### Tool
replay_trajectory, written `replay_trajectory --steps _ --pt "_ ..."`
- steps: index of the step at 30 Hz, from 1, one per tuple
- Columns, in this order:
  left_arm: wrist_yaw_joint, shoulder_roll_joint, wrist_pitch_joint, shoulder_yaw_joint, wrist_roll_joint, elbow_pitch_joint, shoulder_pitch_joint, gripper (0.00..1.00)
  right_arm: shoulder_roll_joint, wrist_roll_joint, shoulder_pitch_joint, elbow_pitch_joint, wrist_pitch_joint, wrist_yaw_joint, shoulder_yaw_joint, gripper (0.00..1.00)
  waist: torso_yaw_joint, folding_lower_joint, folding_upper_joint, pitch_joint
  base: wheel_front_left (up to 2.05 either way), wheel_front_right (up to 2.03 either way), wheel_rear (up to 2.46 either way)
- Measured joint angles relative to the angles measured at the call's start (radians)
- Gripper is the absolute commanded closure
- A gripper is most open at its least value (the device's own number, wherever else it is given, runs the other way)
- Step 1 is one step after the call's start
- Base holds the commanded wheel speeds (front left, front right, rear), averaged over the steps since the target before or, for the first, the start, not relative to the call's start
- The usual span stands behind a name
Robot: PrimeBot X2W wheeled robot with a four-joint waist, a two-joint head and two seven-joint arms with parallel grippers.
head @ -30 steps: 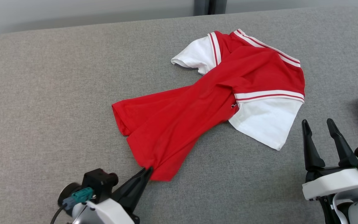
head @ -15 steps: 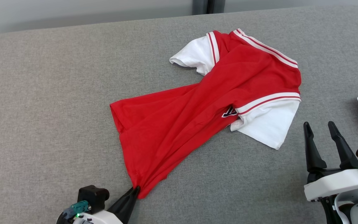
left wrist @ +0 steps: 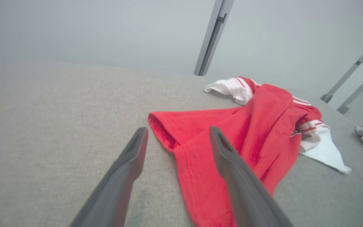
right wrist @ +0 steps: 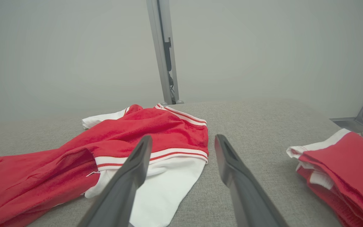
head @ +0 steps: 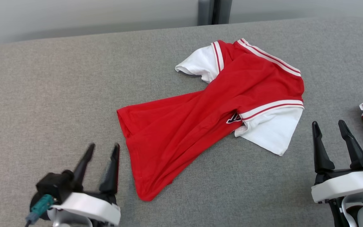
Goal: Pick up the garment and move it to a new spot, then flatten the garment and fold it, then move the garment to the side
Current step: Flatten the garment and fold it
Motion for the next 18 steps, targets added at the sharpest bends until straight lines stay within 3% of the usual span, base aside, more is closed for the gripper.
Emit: replay_trajectory --steps 7,13,14,18 --pt "0.061 -0.016 -0.095 0.085 0.065 -0.027 -0.04 0.0 0.0 -0.04 0.013 -0.011 0.002 0.0 0.023 0.0 0.01 0.0 0.0 -0.046 0.0 0.0 0.0" --pt "0.064 0.005 -0.106 0.102 0.123 -0.027 -0.03 0.0 0.0 -0.045 0.044 -0.019 0.013 0.0 0.041 0.0 0.01 0.0 0.0 -0.091 0.0 0.0 0.0" --pt "0.025 0.034 -0.109 0.112 0.122 0.067 0.015 0.0 0.0 -0.057 0.105 -0.036 0.04 0.0 0.047 0.0 0.015 0.0 0.0 -0.158 0.0 0.0 0.0" --pt "0.017 0.028 -0.109 0.109 0.122 0.079 0.016 0.0 0.0 -0.056 0.114 -0.039 0.041 0.0 0.045 0.0 0.022 0.0 0.0 -0.164 0.0 0.0 0.0"
